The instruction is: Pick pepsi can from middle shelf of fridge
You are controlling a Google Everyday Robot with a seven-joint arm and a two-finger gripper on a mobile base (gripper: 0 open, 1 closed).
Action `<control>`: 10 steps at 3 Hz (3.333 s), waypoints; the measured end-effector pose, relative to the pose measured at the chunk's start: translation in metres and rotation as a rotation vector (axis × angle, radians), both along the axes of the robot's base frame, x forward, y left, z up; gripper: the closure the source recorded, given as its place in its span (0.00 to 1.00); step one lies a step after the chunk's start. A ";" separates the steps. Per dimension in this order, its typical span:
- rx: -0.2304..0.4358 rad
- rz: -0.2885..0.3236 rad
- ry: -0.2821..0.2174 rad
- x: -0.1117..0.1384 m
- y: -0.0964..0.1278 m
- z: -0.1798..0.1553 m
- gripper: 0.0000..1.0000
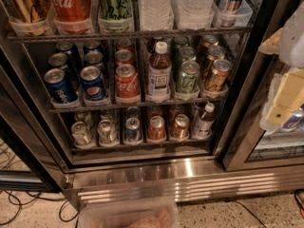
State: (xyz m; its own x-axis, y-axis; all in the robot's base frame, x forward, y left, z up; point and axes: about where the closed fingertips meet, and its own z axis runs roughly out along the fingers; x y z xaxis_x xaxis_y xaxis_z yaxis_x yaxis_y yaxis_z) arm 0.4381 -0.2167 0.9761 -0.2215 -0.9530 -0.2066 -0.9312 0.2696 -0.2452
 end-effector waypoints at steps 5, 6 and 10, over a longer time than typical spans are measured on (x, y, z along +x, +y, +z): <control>0.230 -0.259 -0.121 0.003 0.035 -0.050 0.88; 0.410 -0.387 -0.134 0.020 0.053 -0.072 1.00; 0.728 -0.508 -0.200 0.019 0.166 -0.133 1.00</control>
Offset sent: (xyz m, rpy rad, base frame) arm 0.0000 0.0000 0.0000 0.0000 0.0000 0.0000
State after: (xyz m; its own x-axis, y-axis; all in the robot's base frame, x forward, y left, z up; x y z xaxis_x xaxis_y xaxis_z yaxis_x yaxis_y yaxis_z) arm 0.4573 -0.0508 0.8435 -0.4746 -0.3690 -0.7991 -0.6161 0.7877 0.0022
